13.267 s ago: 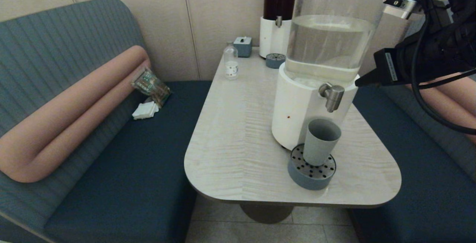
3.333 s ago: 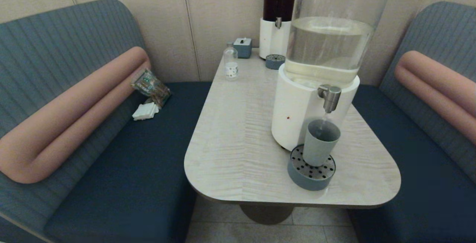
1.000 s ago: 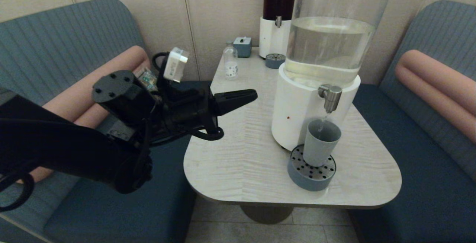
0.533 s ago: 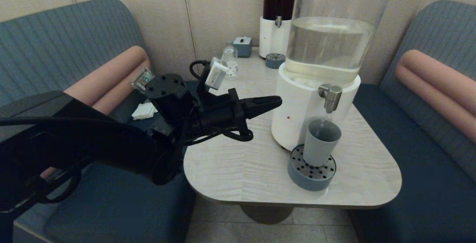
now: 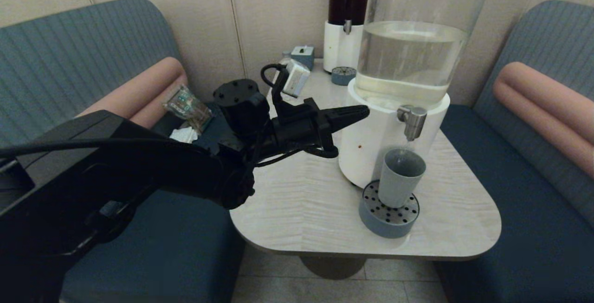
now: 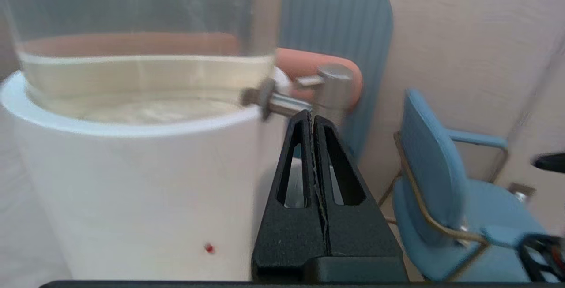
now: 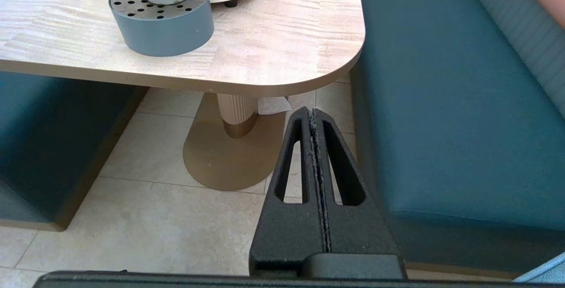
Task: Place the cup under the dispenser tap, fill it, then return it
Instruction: Turn off the faucet
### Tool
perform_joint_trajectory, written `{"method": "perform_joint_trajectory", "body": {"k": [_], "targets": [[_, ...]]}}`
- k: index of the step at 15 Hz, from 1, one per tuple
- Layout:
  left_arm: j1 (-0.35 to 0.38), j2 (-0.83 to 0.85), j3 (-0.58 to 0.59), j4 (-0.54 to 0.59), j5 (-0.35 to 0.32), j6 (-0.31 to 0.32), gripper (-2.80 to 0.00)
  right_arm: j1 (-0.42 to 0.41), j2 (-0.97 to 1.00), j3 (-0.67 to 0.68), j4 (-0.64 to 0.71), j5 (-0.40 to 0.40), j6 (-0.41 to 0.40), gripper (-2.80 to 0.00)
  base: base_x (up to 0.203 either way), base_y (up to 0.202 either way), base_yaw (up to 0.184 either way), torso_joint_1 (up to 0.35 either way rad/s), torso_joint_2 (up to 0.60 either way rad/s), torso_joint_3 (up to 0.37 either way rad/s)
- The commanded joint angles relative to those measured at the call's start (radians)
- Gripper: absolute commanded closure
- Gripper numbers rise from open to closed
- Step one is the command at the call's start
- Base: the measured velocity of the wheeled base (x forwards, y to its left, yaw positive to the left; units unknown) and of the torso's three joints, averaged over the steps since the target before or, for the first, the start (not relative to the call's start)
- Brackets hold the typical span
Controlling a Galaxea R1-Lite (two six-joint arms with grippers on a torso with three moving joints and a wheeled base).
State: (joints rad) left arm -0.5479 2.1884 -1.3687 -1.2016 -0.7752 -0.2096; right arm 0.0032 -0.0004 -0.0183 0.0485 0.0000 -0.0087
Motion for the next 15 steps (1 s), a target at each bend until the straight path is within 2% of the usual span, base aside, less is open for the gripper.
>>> {"method": "perform_joint_trajectory", "body": {"k": [1, 8, 15], "targets": [[-0.014, 0.039, -0.061, 0.012, 0.011, -0.001, 0.0, 0.0, 0.0, 0.0, 0.001, 0.0, -0.001, 0.0, 0.0, 0.0, 0.0, 0.0, 0.0, 0.0], [-0.072, 0.074, -0.107, 0.036, 0.025, 0.004, 0.0, 0.001, 0.0, 0.0, 0.001, 0.0, -0.002, 0.0, 0.0, 0.0, 0.0, 0.0, 0.0, 0.0], [-0.078, 0.088, -0.172, 0.083, 0.028, 0.007, 0.0, 0.001, 0.0, 0.0, 0.001, 0.0, -0.001, 0.0, 0.0, 0.0, 0.0, 0.0, 0.0, 0.0]]}}
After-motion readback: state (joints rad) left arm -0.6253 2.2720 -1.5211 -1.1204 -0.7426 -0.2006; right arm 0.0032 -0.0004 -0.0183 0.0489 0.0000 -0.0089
